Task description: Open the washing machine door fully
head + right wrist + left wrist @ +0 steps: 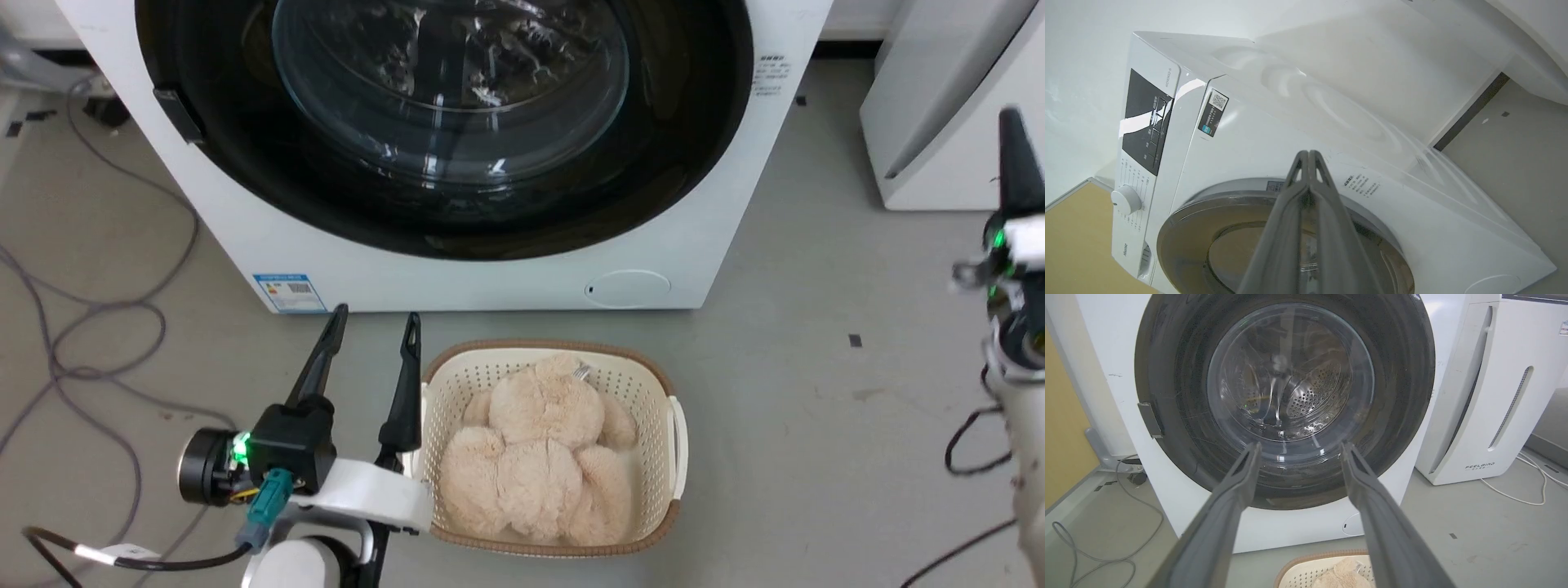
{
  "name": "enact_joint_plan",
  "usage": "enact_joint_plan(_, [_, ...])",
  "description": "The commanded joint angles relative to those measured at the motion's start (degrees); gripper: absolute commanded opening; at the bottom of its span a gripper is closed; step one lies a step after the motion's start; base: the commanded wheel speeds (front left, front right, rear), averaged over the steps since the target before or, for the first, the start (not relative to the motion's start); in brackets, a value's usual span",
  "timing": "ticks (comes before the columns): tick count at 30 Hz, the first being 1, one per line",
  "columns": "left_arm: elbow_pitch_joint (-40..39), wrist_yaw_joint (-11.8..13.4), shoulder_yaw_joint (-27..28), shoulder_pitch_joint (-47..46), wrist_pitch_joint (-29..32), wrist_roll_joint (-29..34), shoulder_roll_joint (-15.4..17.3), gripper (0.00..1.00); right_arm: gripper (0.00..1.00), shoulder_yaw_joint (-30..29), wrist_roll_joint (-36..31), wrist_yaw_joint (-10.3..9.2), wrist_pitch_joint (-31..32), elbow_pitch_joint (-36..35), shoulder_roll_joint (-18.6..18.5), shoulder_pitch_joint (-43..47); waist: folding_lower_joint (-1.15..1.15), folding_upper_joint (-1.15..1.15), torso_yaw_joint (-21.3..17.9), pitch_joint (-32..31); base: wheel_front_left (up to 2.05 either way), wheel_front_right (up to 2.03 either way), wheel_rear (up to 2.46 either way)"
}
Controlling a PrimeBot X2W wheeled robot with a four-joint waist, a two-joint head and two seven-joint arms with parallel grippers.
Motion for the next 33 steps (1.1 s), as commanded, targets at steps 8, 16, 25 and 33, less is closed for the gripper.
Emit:
enact_joint_plan(8, [-1.79,0.51,-1.37,-3.19,-1.35,-0.54,0.05,1.0,0.0,6.89,9.86,0.04,4.08,8.81,-4.55,-13.74,-0.01,0.0,0.56,3.91,0.0,0.0,0.0])
enact_joint_plan(16, [-2.8,0.72,-2.39,-4.75,-2.31,-0.73,0.05,1.0,0.0,16.73,15.17,0.05,12.97,16.59,-6.31,-26.21,-0.01,0.0,0.78,6.29,0.0,0.0,0.0])
enact_joint_plan(25, [-3.44,0.56,-3.46,-6.83,-3.39,-1.13,0.06,1.0,0.0,27.17,18.69,0.05,21.18,24.94,-5.55,-38.46,-0.01,0.0,1.56,8.89,0.0,0.0,0.0])
enact_joint_plan(33, [-4.06,0.8,-4.27,-8.41,-4.35,-1.7,0.06,1.0,0.0,35.0,21.78,0.05,26.27,30.49,-3.64,-46.6,-0.01,0.0,2.36,11.46,0.0,0.0,0.0])
